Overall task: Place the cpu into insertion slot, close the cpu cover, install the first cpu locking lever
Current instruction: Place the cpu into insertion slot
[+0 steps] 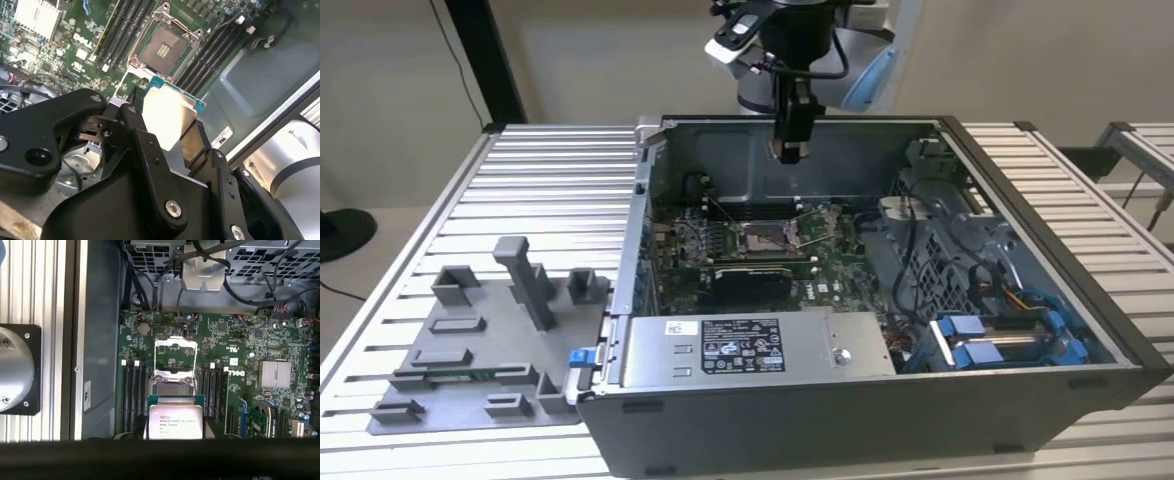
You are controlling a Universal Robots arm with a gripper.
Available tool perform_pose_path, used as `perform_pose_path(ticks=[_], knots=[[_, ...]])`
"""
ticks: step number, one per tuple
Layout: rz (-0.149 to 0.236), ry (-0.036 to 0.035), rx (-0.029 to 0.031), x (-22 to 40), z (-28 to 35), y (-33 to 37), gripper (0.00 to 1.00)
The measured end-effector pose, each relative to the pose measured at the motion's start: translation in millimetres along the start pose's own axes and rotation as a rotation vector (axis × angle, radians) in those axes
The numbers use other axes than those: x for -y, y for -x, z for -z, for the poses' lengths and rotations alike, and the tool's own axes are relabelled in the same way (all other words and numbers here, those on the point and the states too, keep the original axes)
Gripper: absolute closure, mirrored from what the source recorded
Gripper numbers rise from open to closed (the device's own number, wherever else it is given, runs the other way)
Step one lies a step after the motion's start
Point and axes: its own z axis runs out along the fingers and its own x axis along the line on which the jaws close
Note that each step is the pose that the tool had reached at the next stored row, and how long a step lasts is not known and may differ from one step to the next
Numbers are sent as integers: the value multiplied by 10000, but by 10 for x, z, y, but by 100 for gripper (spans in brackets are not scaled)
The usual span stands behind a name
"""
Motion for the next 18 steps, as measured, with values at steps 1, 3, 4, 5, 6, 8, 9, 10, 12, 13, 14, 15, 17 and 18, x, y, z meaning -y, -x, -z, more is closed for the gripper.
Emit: perform_pose_path(ticks=[1,3,4,5,6,8,9,10,12,13,14,15,17,18], knots=[[0,1,-1,1,-18,0,100],[0,0,0,2,-53,1,100],[0,0,1,3,-71,2,100],[0,0,0,4,-90,2,100],[0,1,0,4,-108,2,100],[0,1,0,6,-144,3,100],[-1,1,0,7,-163,3,100],[0,0,0,8,-182,4,100],[0,0,0,9,-218,5,100],[0,1,0,10,-236,5,100],[0,0,0,11,-254,5,100],[0,0,0,12,-272,6,100],[0,1,-1,13,-309,7,100],[-1,1,-1,14,-327,7,100]])
